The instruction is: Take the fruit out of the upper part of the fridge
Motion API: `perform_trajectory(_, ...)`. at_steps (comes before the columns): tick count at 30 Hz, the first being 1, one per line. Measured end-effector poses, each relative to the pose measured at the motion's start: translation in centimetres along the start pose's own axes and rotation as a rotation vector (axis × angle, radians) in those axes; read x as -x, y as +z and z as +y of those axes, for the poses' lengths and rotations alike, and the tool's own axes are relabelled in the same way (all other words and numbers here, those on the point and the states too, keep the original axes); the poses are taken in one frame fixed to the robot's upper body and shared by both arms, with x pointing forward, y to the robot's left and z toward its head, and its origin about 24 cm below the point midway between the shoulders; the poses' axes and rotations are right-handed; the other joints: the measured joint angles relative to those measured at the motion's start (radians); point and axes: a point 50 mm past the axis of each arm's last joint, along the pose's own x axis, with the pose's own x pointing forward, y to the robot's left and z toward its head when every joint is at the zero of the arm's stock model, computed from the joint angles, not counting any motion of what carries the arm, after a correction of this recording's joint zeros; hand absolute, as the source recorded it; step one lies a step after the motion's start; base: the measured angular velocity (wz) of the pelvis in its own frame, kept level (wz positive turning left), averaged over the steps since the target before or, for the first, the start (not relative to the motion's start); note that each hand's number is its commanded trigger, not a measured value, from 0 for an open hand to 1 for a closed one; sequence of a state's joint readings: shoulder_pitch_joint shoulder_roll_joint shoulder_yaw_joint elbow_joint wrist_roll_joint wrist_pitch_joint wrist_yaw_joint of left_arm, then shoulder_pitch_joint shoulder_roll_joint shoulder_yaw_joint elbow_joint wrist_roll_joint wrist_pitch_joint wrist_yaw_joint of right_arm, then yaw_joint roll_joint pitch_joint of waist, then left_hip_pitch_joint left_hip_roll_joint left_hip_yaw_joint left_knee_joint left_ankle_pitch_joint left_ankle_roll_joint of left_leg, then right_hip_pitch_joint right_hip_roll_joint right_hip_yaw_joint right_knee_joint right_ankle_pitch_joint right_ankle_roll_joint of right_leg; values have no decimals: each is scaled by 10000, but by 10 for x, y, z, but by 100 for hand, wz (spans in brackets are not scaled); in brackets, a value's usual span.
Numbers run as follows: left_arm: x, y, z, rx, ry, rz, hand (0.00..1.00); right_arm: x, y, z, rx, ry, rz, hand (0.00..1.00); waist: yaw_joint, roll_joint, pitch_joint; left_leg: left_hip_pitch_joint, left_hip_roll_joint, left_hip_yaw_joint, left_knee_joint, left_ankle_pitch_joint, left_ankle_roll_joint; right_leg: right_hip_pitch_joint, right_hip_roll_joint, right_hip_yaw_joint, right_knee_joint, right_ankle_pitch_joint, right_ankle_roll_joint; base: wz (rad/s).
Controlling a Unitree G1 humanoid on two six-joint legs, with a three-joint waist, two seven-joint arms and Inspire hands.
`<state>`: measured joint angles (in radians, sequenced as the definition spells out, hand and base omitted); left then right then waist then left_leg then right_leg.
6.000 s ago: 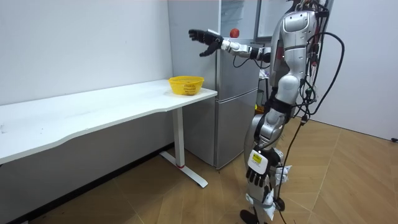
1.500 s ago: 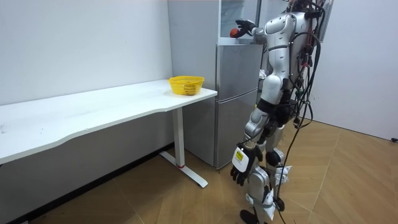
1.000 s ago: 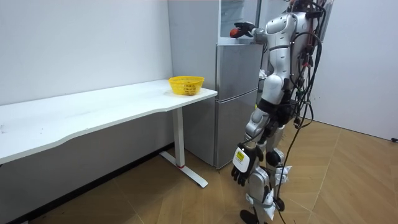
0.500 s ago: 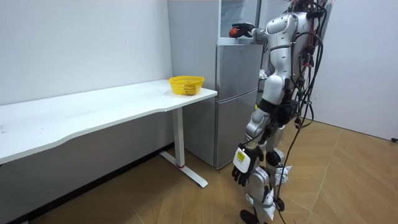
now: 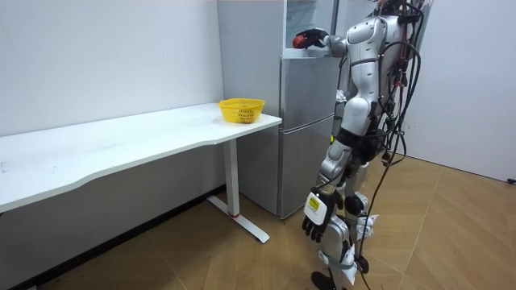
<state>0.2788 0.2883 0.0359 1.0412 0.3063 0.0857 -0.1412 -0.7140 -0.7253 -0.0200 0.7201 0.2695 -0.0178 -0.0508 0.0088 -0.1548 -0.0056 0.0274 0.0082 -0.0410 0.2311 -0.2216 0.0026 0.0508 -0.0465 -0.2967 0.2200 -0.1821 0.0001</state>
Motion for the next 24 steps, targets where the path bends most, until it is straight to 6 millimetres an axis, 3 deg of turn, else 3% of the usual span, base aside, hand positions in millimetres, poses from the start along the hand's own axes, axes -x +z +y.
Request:
perform_trajectory(17, 0, 4, 2, -13, 82, -111, 0, 0, 3, -5, 47, -1101, -113, 100, 27, -3, 0, 92, -2, 49, -95, 12, -7, -12, 19, 111, -1, -1, 0, -1)
perform_trajectory(24, -2, 15, 6, -30, 244, -404, 0, 10, 39, 4, 165, -1630, -2014, 100, 10, 4, 10, 271, 6, 123, -87, 14, -7, 71, 29, 220, -3, 0, 0, -4)
